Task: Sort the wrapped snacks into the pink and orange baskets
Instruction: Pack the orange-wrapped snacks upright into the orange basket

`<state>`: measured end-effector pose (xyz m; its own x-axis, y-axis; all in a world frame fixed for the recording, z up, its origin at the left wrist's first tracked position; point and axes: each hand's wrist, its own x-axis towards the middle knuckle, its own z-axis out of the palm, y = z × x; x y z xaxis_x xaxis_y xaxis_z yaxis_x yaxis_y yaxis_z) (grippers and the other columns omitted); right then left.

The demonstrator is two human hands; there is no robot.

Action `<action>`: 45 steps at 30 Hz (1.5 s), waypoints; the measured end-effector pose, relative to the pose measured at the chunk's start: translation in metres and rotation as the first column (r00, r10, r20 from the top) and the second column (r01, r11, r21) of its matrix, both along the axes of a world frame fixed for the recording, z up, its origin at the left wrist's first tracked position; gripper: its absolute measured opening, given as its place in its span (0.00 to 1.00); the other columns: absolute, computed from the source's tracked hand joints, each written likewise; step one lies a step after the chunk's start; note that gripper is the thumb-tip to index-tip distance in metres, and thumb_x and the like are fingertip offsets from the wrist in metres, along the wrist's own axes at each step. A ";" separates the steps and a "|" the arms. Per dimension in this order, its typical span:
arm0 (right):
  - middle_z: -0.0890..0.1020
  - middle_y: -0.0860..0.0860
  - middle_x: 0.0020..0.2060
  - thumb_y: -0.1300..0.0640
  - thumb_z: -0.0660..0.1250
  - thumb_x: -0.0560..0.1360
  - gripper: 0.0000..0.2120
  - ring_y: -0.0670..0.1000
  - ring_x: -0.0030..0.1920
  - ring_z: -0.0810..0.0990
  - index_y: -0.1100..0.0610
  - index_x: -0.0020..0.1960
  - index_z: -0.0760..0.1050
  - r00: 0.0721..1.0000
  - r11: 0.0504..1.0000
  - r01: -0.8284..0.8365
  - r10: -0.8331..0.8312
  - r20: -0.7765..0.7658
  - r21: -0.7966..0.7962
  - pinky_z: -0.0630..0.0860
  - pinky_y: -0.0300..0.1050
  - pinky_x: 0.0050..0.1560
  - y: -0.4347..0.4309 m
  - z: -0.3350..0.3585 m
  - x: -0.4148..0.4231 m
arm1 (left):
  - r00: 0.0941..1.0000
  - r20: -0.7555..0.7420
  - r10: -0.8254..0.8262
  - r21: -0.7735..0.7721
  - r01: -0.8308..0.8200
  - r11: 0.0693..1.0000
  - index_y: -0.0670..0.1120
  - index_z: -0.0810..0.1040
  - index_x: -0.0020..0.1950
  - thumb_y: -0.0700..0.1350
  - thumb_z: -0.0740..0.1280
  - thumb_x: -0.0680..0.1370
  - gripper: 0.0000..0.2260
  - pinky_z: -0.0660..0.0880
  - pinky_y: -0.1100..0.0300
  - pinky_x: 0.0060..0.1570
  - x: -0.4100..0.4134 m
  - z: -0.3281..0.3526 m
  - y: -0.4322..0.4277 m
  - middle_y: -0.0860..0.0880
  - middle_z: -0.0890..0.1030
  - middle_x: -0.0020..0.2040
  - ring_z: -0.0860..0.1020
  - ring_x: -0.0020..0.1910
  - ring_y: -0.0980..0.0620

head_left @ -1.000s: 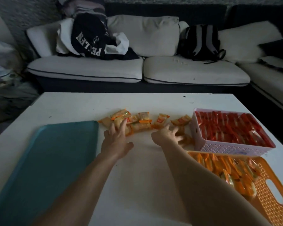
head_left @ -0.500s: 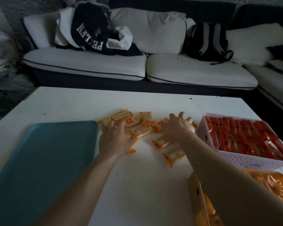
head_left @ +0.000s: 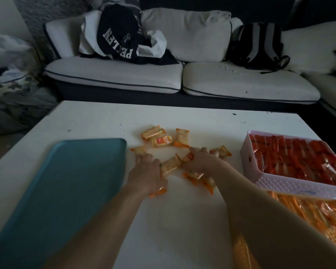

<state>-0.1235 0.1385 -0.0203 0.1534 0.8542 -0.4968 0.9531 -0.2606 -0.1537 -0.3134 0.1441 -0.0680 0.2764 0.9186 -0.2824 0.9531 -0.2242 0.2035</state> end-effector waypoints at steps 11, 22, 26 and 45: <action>0.74 0.55 0.65 0.55 0.61 0.76 0.20 0.60 0.64 0.74 0.51 0.68 0.73 0.974 0.901 0.099 -0.001 -0.227 0.423 0.75 0.52 0.59 -0.109 -0.002 -0.064 | 0.996 0.083 0.040 -0.082 -0.034 0.996 0.57 0.55 0.79 0.56 0.75 0.69 0.44 0.71 0.46 0.67 -0.043 0.028 -0.101 0.49 0.51 0.78 0.57 0.76 0.39; 0.76 0.49 0.64 0.51 0.67 0.76 0.19 0.57 0.67 0.69 0.46 0.66 0.73 0.890 0.857 -0.436 0.367 0.269 0.275 0.69 0.54 0.63 -0.120 -0.030 -0.090 | 0.972 0.050 0.231 -0.190 -0.218 0.957 0.42 0.63 0.73 0.43 0.74 0.73 0.32 0.74 0.57 0.41 -0.055 0.035 -0.102 0.39 0.73 0.66 0.79 0.59 0.40; 0.78 0.47 0.56 0.47 0.69 0.71 0.19 0.53 0.61 0.74 0.47 0.62 0.77 0.980 0.877 -0.183 0.199 0.010 0.444 0.74 0.50 0.58 -0.118 -0.018 -0.076 | 0.807 0.447 0.385 -0.161 -0.351 0.923 0.45 0.70 0.62 0.45 0.74 0.74 0.21 0.71 0.60 0.40 -0.065 0.050 -0.073 0.48 0.78 0.50 0.79 0.49 0.46; 0.84 0.48 0.36 0.53 0.57 0.76 0.16 0.52 0.42 0.83 0.51 0.38 0.82 0.439 0.797 0.595 -0.212 -0.873 0.105 0.81 0.51 0.48 -0.085 -0.040 -0.098 | 0.389 0.572 0.723 -0.630 -0.357 0.690 0.46 0.84 0.55 0.59 0.84 0.53 0.35 0.83 0.48 0.51 -0.020 0.021 -0.037 0.45 0.87 0.47 0.86 0.46 0.44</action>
<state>-0.2212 0.0530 -0.0607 0.2407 0.9292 -0.2806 0.1598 -0.3231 -0.9328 -0.3335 0.1074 -0.0469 0.0193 0.8221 -0.5691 0.2776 0.5424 0.7929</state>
